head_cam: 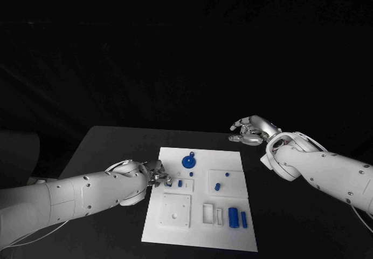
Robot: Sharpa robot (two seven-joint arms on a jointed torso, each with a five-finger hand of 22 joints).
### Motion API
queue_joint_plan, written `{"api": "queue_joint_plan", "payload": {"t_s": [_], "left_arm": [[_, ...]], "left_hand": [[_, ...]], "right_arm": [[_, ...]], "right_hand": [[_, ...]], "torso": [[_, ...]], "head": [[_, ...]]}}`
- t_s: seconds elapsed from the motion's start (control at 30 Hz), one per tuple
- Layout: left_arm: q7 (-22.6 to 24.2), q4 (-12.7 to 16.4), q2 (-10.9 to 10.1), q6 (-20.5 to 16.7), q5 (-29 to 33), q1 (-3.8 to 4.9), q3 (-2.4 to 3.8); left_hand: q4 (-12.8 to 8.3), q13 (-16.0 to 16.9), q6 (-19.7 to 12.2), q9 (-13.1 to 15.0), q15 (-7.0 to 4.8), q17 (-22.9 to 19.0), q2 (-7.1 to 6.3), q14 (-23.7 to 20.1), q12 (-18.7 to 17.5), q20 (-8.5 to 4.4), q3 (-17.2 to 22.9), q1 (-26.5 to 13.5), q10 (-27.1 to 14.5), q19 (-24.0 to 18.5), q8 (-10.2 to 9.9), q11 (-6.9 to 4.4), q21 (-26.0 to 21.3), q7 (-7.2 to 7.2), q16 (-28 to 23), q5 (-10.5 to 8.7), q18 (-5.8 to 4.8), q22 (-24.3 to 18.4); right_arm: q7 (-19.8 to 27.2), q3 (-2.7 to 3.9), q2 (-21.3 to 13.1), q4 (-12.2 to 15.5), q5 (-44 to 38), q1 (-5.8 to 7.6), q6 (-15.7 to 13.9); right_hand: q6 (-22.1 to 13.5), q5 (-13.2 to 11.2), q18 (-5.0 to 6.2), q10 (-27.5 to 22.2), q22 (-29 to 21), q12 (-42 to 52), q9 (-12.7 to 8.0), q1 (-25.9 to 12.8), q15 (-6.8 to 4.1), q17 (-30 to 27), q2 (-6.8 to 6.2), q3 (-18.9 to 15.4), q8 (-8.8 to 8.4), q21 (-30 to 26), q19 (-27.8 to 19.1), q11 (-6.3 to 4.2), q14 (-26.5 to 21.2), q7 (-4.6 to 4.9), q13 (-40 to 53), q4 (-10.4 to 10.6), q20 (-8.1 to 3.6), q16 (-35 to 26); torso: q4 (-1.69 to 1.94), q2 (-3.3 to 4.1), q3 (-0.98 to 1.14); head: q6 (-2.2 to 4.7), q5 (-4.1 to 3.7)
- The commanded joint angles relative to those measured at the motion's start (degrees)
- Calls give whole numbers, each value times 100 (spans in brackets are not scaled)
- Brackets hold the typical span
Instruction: Assemble the parts on the task board
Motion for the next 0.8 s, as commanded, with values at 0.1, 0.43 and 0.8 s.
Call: {"api": "queue_joint_plan", "payload": {"t_s": [0.1,0.43,0.8], "left_arm": [[10,21,11,-132,-38,-8,0],[17,-20,41,-201,-170,-8,-1],[11,-42,85,-214,-158,-29,-1]], "left_hand": [[163,-7,505,27,-237,-5,89,213,26,-690,203,29,130,23,536,-158,24,-244,21,34,120,8],[162,-6,508,29,-241,-3,87,219,34,-692,206,30,132,29,540,-160,27,-247,25,38,122,10],[163,-6,509,30,-245,-3,89,223,38,-694,211,32,133,34,542,-162,30,-248,27,45,124,12]], "right_arm": [[22,2,0,8,-19,0,64],[19,2,-8,12,-19,0,67],[20,2,-10,11,-20,0,69]], "right_hand": [[-9,19,487,12,16,39,-9,-39,-2,-5,35,-18,16,-19,10,-21,50,35,-11,27,-36,40],[-9,21,487,12,17,41,-9,-39,-3,-6,35,-19,16,-20,11,-21,50,35,-14,27,-37,40],[-10,22,487,11,18,43,-9,-38,-3,-6,35,-20,16,-20,12,-21,51,34,-16,27,-38,41]], "torso": [[-2,0,0],[-3,0,6],[-5,2,1]], "head": [[-4,2],[-6,2],[-4,-8]]}}
